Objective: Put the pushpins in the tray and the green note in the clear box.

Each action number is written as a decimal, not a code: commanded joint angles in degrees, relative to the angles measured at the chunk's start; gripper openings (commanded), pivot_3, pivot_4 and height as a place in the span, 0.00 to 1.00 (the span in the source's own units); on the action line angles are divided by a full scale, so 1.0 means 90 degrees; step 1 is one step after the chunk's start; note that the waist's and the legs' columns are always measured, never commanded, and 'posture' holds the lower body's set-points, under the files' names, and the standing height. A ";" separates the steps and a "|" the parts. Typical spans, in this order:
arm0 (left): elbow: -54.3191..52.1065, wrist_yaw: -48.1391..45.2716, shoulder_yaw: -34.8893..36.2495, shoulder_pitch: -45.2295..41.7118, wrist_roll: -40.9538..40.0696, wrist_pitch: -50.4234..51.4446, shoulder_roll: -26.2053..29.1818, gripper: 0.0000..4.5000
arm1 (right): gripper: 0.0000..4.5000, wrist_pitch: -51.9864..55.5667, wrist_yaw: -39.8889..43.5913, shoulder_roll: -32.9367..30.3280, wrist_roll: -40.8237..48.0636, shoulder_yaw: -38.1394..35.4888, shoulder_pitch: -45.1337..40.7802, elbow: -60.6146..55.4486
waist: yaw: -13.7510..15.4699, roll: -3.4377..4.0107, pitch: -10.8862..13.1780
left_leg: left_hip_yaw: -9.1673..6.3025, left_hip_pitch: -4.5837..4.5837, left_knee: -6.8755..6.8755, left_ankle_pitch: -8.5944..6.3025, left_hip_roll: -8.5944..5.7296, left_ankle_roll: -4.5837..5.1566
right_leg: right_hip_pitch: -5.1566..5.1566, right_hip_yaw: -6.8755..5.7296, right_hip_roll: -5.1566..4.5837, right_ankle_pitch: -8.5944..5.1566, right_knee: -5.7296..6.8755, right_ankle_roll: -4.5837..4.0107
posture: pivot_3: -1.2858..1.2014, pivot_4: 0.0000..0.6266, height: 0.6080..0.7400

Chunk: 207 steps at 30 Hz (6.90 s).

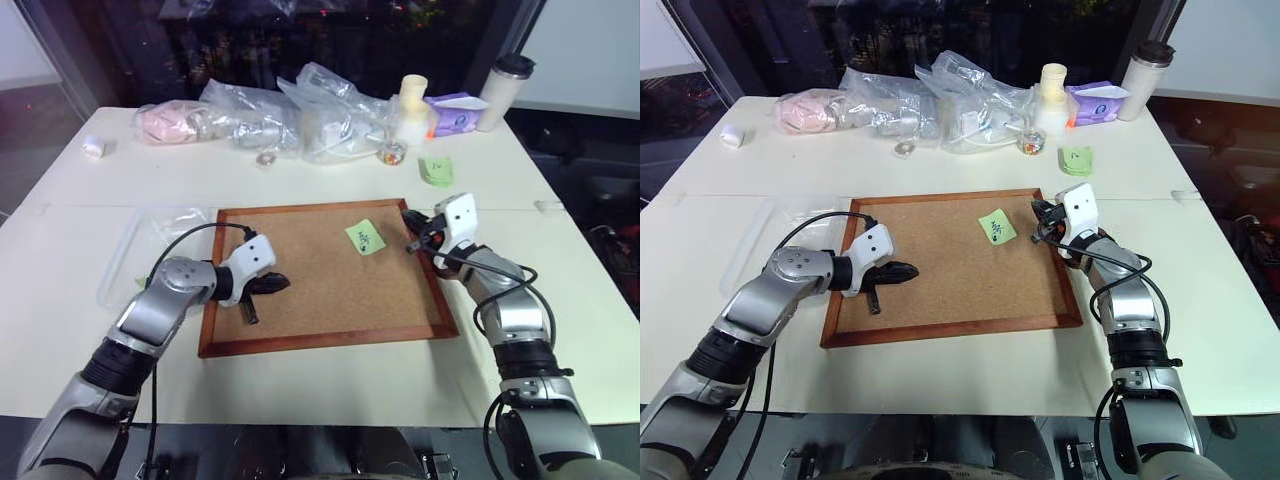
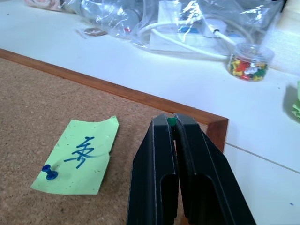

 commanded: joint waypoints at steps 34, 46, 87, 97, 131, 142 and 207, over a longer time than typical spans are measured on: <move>0.0846 -0.0006 -0.0320 0.0166 0.0473 0.0041 -0.0046 0.00 | 0.99 0.0962 -0.0251 -0.0747 0.0525 -0.1285 0.1493 -0.0998 | 0.0016 0.0043 -0.0029 | 0.0001 0.0058 -0.0086 0.0002 -0.0013 -0.0007 | 0.0049 0.0003 -0.0051 -0.0013 -0.0062 -0.0029 | 0.52 0.24 1.00; 0.0917 -0.0012 -0.0333 0.0126 0.0486 0.0028 -0.0083 0.00 | 0.99 0.1628 0.0474 -0.0419 0.0856 0.0047 0.0952 -0.2242 | 0.0010 0.0048 -0.0036 | -0.0004 0.0057 -0.0093 0.0002 -0.0012 -0.0007 | 0.0048 0.0002 -0.0056 -0.0015 -0.0068 -0.0035 | 0.52 0.24 1.00; 0.0748 0.0106 -0.0241 0.0257 0.0450 0.0143 -0.0053 0.00 | 0.01 -0.0366 0.0798 0.0482 -0.0361 0.0907 0.0280 0.0131 | -0.0135 0.0042 -0.0075 | 0.0004 0.0057 -0.0117 -0.0004 -0.0032 -0.0017 | 0.0043 -0.0063 -0.0135 -0.0022 -0.0095 -0.0050 | 0.52 0.24 1.00; 0.0853 0.0042 -0.0306 0.0175 0.0491 0.0065 -0.0099 0.00 | 0.01 0.0062 0.0575 0.0311 -0.0216 0.0692 0.0474 -0.1168 | -0.0131 0.0067 -0.0061 | 0.0010 0.0023 -0.0121 0.0000 -0.0036 -0.0015 | 0.0020 -0.0080 -0.0154 -0.0023 -0.0102 -0.0051 | 0.52 0.24 1.00; 0.4252 0.1435 0.3660 -0.3203 -0.3356 0.3223 -0.3537 0.99 | 0.00 0.1069 0.0587 -0.0381 -0.0051 0.0603 0.0934 -0.3487 | 0.0055 -0.0074 0.0049 | -0.0002 -0.0182 -0.0060 0.0098 -0.0058 -0.0044 | -0.0095 -0.0186 -0.0119 0.0026 -0.0092 0.0058 | 0.52 0.24 1.00; 0.6027 0.1078 0.3738 -0.4015 -0.3137 0.2064 -0.3932 0.88 | 0.00 0.1307 0.0588 -0.0345 -0.0034 0.0690 0.1019 -0.3884 | 0.0065 -0.0074 0.0050 | -0.0004 -0.0182 -0.0067 0.0108 -0.0065 -0.0060 | -0.0099 -0.0187 -0.0112 0.0026 -0.0090 0.0058 | 0.52 0.24 1.00; 0.0904 -0.0162 0.0596 -0.1983 -0.0988 0.0188 -0.2174 0.00 | 0.99 0.3148 -0.1089 -0.0688 0.1153 -0.1966 0.1557 -0.2544 | 0.0067 -0.0043 0.0033 | -0.0008 -0.0169 -0.0012 0.0109 -0.0058 -0.0050 | -0.0081 -0.0174 -0.0109 0.0027 -0.0040 0.0057 | 0.52 0.24 1.00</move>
